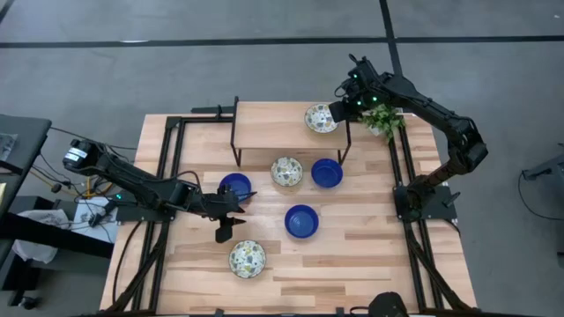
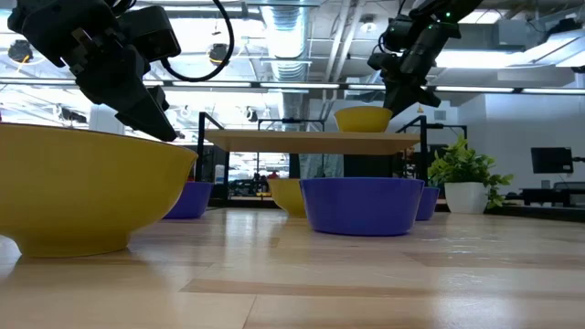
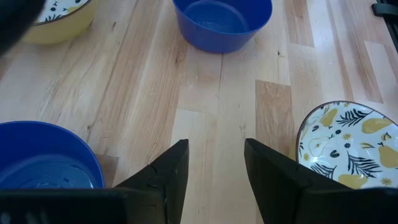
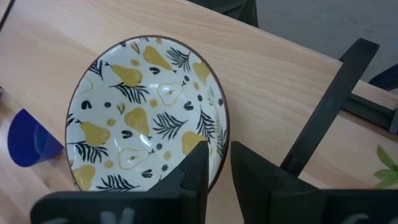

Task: Pick & Place Mini bowls
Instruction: Put the bottom right yellow patterned bowl on the shelf, then stack the bottom yellow patterned bowl on top of the yellow patterned bowl on the shelf

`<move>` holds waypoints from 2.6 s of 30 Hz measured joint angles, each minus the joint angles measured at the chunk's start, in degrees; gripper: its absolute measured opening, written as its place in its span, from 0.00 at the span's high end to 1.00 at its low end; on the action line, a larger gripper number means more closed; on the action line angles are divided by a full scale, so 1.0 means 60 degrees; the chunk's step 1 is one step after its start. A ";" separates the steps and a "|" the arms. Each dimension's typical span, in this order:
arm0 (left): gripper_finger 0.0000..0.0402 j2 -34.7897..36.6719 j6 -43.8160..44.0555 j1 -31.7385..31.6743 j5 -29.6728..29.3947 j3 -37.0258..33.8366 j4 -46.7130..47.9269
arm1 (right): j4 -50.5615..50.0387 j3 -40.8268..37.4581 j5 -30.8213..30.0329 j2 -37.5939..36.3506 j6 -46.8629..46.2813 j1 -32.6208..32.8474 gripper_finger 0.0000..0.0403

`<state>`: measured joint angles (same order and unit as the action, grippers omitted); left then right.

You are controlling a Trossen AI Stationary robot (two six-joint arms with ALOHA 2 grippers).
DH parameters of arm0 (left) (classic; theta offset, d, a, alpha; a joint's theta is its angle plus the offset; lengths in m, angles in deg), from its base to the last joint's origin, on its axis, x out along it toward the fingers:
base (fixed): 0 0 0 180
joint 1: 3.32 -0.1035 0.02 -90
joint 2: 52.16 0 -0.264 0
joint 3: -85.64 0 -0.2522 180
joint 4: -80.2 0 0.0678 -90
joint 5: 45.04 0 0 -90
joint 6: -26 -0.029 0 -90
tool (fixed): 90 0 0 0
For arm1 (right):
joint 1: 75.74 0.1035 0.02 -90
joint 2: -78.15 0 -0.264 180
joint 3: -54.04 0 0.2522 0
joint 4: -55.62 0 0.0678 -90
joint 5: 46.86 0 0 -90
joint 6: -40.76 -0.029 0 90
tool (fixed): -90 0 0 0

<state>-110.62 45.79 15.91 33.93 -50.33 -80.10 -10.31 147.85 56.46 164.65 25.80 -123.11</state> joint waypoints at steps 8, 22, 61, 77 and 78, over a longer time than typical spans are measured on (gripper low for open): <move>0.61 0.0000 0.0000 -0.0001 -0.0001 0.0000 -0.0003 | 0.0057 0.0000 -0.0015 0.0000 0.0008 0.0000 0.71; 0.61 0.0000 -0.1094 0.0339 0.0609 -0.0003 -0.0102 | 0.0099 0.0896 -0.0444 -0.1617 0.1134 0.0232 0.53; 0.61 -0.1880 -0.5065 0.4204 -0.1083 0.0270 -0.2147 | -0.1544 0.0896 -0.1533 -0.4207 0.1493 0.6003 0.67; 0.61 -0.2378 -0.5514 0.5559 -0.2397 0.0270 -0.2036 | -0.2058 0.0892 -0.1503 -0.4222 0.1369 0.6741 0.68; 0.61 -0.2463 -0.5563 0.5557 -0.2402 0.0270 -0.2038 | -0.2038 0.0892 -0.1509 -0.4222 0.1324 0.6788 0.68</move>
<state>-125.40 12.41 49.25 19.51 -48.72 -92.33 -22.54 153.20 47.41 139.32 33.74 -82.38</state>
